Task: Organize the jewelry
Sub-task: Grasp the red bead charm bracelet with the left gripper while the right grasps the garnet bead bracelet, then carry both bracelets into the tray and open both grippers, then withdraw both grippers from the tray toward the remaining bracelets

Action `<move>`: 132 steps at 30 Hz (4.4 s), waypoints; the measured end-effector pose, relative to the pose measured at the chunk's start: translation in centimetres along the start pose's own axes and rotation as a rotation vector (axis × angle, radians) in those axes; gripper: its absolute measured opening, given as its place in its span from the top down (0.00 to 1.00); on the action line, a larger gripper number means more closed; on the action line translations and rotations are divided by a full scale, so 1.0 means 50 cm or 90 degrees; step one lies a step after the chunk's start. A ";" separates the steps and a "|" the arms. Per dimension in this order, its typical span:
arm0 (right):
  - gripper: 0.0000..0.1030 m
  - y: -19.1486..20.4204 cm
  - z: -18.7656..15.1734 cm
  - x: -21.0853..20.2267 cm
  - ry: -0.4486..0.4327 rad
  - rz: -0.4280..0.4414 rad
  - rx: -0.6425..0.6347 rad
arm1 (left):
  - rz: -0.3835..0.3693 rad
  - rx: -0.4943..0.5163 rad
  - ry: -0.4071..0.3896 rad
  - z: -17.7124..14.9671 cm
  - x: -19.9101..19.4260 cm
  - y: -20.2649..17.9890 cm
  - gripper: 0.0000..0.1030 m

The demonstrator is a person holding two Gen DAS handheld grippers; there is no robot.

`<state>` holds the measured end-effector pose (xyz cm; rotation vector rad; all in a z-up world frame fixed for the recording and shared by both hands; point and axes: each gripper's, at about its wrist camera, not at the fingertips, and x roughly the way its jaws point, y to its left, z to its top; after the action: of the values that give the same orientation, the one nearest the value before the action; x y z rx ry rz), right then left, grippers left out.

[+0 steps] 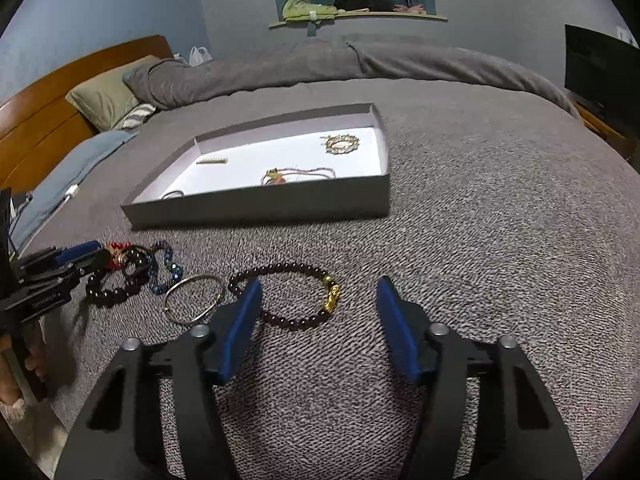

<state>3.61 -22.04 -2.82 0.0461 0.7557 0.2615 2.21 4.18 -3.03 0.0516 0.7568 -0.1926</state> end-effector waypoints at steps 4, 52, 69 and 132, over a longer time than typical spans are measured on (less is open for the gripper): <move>0.53 0.004 -0.002 0.006 0.008 -0.004 -0.011 | -0.005 0.005 0.003 -0.001 0.001 -0.003 0.67; 0.94 0.013 0.161 -0.128 -0.223 -0.005 -0.036 | 0.011 0.010 -0.175 0.167 -0.103 -0.013 0.92; 0.94 0.022 0.312 0.081 -0.190 0.008 -0.029 | 0.006 0.013 -0.119 0.298 0.101 -0.010 0.92; 0.75 0.006 0.286 0.136 -0.075 -0.007 0.029 | 0.090 0.018 -0.004 0.240 0.165 0.011 0.72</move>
<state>18.05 -19.30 3.03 0.0999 0.6445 0.2285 16.31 2.03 -0.01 0.1315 0.7408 -0.0690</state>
